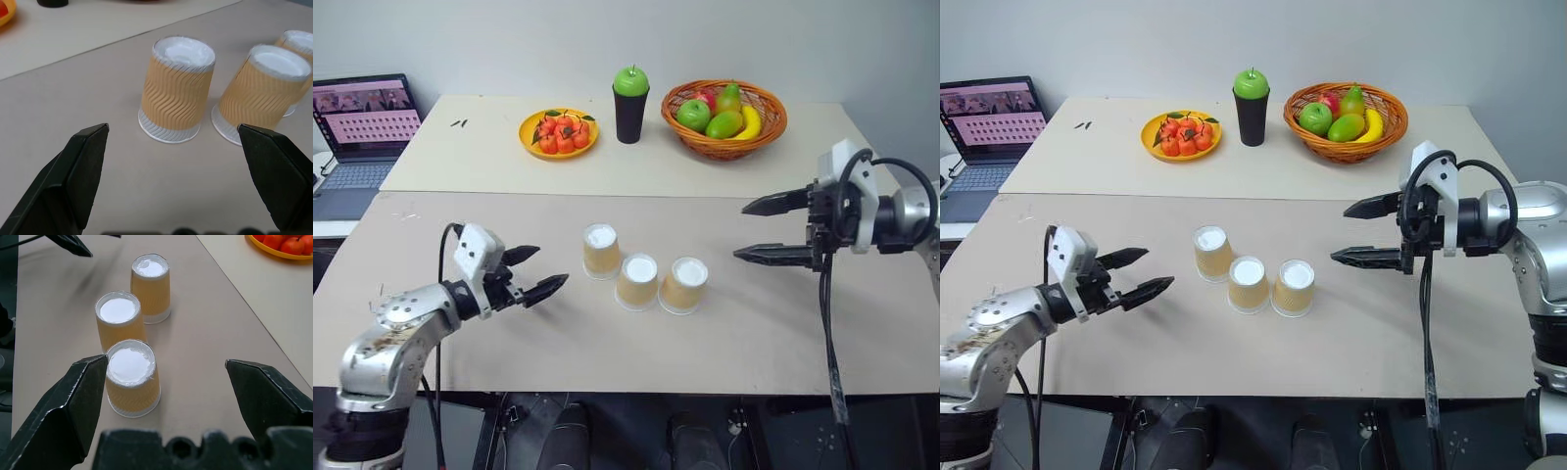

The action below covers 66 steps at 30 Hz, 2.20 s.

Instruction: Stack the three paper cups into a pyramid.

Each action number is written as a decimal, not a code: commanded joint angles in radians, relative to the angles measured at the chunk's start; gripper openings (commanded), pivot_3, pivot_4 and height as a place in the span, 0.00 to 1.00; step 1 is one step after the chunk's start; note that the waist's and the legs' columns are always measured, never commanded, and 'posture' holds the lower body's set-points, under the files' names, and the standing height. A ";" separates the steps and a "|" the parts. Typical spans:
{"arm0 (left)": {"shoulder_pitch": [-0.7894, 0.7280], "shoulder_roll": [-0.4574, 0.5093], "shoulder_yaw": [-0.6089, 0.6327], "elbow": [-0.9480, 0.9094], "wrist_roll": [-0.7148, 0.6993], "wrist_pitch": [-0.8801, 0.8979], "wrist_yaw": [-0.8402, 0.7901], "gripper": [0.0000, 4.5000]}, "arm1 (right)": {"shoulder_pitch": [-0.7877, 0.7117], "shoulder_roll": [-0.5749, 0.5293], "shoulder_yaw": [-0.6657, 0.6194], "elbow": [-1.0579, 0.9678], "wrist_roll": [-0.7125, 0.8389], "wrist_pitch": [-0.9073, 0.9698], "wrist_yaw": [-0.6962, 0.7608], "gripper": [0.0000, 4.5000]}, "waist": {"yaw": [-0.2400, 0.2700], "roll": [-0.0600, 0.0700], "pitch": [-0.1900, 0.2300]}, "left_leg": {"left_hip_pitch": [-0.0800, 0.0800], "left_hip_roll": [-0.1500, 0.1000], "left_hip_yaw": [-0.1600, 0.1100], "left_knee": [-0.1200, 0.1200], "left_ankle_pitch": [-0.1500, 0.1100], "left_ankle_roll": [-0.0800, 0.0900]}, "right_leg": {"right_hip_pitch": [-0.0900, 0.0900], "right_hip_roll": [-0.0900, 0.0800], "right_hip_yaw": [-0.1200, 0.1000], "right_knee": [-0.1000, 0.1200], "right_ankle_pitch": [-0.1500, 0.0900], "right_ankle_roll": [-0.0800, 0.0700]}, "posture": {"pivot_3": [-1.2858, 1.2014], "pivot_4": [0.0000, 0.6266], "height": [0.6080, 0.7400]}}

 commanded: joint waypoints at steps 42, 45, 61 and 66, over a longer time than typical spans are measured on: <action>-0.319 -0.331 -0.185 0.406 0.233 -0.436 0.034 1.00 | 0.156 -0.109 -0.241 -0.271 0.250 0.194 -0.154 1.00 | -0.001 0.000 0.000 | 0.000 0.000 0.000 0.001 0.000 0.000 | 0.001 0.000 0.000 0.000 0.000 0.001 | 0.52 0.24 0.98; -0.319 -0.337 -0.185 0.418 0.233 -0.443 0.030 0.88 | 0.156 -0.109 -0.241 -0.268 0.247 0.190 -0.155 1.00 | -0.001 0.000 0.000 | 0.000 0.000 0.000 0.001 0.000 0.000 | 0.001 0.000 0.000 0.000 0.000 0.001 | 0.52 0.24 0.98; -0.534 -0.345 -0.142 0.384 0.173 -0.315 0.080 0.61 | 0.166 -0.098 -0.229 -0.257 0.236 0.164 -0.168 1.00 | 0.002 0.000 0.000 | -0.001 -0.001 -0.001 0.002 0.000 0.000 | 0.001 0.000 0.000 0.000 0.001 0.001 | 0.52 0.24 0.98; -0.702 -0.312 -0.175 0.265 0.018 -0.072 -0.027 0.61 | 0.190 -0.087 -0.241 -0.277 0.249 0.164 -0.184 1.00 | 0.002 0.000 0.000 | -0.003 -0.001 -0.001 0.002 0.000 0.000 | 0.000 0.000 -0.001 -0.001 0.000 0.001 | 0.52 0.24 0.98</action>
